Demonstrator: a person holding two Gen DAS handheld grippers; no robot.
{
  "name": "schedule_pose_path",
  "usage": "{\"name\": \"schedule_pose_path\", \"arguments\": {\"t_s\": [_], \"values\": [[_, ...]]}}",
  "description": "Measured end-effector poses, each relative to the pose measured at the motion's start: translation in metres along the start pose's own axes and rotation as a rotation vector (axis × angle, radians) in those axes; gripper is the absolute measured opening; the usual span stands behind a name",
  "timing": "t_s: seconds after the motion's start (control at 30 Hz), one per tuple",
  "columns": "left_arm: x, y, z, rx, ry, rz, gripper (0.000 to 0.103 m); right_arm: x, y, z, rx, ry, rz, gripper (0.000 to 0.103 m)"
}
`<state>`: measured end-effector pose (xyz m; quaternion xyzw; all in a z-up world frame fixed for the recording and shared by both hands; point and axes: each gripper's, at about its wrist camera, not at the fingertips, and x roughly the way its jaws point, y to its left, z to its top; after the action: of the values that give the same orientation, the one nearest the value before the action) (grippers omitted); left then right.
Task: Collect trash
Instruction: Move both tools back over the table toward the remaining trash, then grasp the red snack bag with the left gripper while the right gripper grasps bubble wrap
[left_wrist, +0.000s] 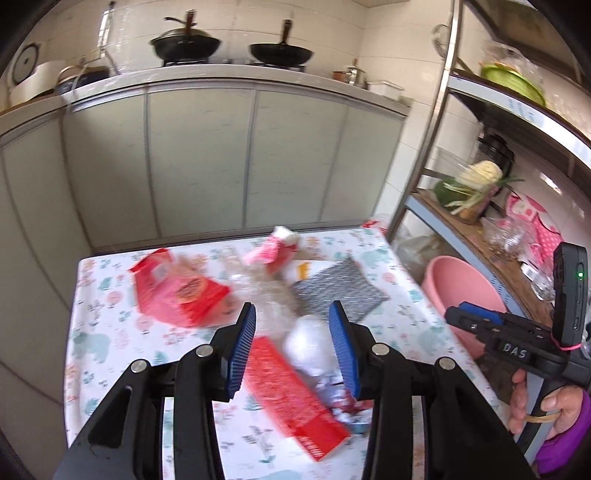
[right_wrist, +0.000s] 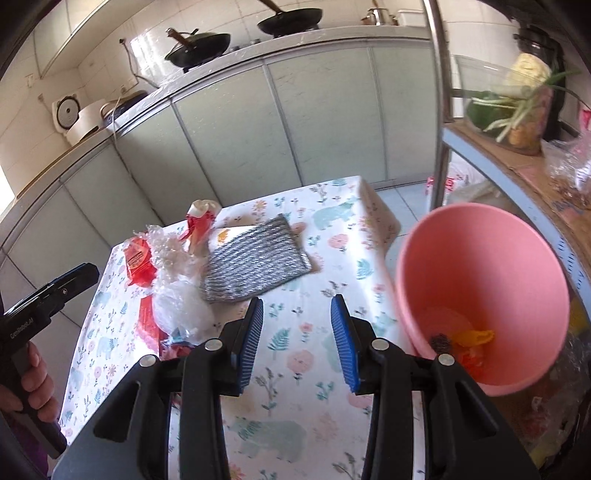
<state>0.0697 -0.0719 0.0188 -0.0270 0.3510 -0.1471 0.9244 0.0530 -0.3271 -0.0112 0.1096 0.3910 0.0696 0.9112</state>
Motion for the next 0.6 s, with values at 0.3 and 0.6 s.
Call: {"name": "schedule_pose_path", "arguments": {"t_s": [0.3, 0.6], "values": [[0.030, 0.071, 0.005, -0.130, 0.039, 0.084, 0.040, 0.036, 0.029, 0.020, -0.052, 0.049, 0.077, 0.039], [0.086, 0.099, 0.008, -0.200, 0.111, 0.085, 0.040, 0.059, 0.078, 0.043, -0.127, 0.086, 0.221, 0.039]]}}
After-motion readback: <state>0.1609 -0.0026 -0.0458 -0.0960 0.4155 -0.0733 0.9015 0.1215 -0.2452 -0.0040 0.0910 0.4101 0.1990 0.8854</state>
